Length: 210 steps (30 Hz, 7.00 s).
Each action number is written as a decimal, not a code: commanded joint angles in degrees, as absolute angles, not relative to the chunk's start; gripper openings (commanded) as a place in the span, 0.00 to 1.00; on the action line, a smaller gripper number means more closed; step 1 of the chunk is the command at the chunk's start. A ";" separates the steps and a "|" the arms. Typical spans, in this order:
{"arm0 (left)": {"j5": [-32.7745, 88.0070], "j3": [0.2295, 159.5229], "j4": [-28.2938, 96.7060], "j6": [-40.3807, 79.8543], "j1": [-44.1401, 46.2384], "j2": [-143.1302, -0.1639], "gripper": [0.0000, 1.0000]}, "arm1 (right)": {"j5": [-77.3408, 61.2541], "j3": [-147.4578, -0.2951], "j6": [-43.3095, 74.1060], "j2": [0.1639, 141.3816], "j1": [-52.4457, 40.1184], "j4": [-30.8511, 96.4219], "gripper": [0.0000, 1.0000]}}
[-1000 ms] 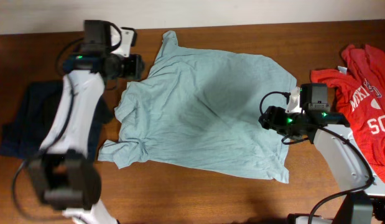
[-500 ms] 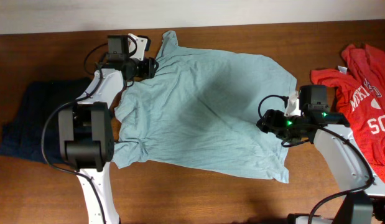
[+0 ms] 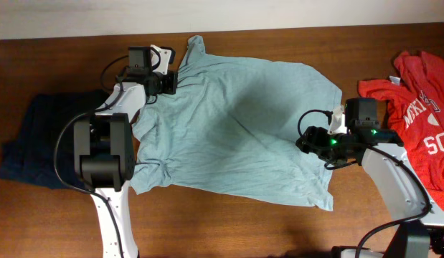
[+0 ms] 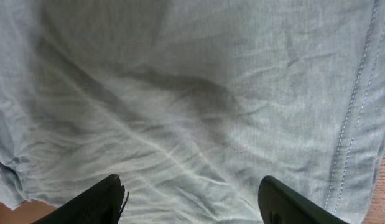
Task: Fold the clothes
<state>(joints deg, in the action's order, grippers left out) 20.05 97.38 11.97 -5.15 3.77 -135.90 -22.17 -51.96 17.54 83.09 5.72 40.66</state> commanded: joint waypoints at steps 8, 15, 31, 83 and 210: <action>0.27 106.15 20.88 0.89 0.16 -137.64 0.00 | -20.40 -52.82 16.95 82.13 6.02 40.71 0.74; -0.03 113.71 24.23 0.86 -0.40 -137.64 0.00 | -17.06 -52.82 16.95 84.18 6.02 38.52 0.75; 0.43 138.58 53.89 0.40 -0.23 -137.56 0.39 | -17.34 -51.31 16.73 95.02 5.96 40.56 0.50; -7.22 127.11 96.40 4.75 5.10 -88.05 0.51 | -20.34 -70.78 4.69 75.92 22.90 71.55 0.60; 7.66 84.29 26.59 -5.08 4.03 -120.75 0.66 | -26.39 -53.58 9.21 72.79 22.90 50.02 0.73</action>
